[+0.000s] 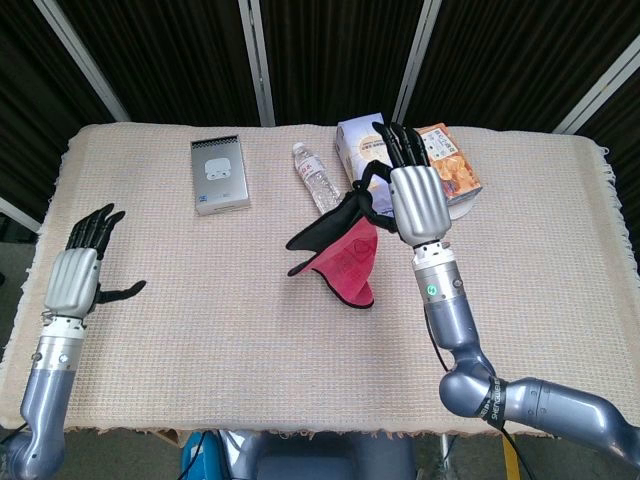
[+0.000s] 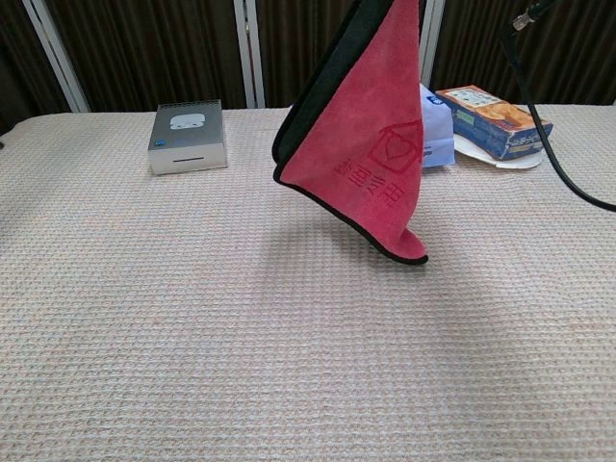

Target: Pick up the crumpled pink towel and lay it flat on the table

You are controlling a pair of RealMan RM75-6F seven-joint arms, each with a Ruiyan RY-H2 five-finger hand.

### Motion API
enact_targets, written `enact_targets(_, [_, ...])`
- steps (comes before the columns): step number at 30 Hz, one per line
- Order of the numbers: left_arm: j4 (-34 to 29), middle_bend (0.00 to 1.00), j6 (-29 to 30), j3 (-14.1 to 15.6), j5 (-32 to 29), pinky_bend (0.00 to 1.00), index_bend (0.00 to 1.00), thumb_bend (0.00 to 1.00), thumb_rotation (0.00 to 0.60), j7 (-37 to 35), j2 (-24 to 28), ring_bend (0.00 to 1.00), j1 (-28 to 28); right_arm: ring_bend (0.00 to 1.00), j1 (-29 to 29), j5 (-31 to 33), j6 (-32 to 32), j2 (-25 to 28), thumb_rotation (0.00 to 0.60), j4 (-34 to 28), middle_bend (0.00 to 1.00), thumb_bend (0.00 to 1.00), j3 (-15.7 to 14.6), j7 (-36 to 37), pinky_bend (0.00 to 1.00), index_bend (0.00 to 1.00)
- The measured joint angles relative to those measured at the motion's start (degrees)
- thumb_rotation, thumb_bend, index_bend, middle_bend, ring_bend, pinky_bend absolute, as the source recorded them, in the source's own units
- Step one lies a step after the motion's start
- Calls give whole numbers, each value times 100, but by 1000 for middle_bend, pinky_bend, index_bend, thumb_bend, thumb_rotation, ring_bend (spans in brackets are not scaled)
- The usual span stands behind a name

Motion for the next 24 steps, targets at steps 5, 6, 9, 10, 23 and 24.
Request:
enact_targets(5, [65,1,-335,-377,-419,0,116,158,600,108,-205,0,-505,0,44,77,47,53,600,3,120,461,-59,30,0,604])
enact_targets(6, [92,2,-394,-429,-498,0,121,158,600,138,-243,0,-591,0,55,86,59,70,600,-1,120,461,-72,30,0,603])
enact_targets(9, [226,11,-570,-574,-745,0,140,159,600,264,-390,0,-871,0,94,114,96,109,600,-4,120,461,-99,26,0,604])
enact_targets(10, [297,15,-637,-614,-836,0,146,159,600,324,-461,0,-980,0,100,125,108,117,600,-13,120,461,-107,25,0,604])
enact_targets(23, [1010,31,-1175,-848,-1608,0,205,165,600,904,-1326,0,-2032,0,367,473,198,217,600,-101,120,461,-51,-197,0,604])
enact_targets(24, [1066,33,-1205,-858,-1645,0,209,166,600,934,-1370,0,-2096,0,394,504,202,239,600,-138,119,461,-25,-209,0,605])
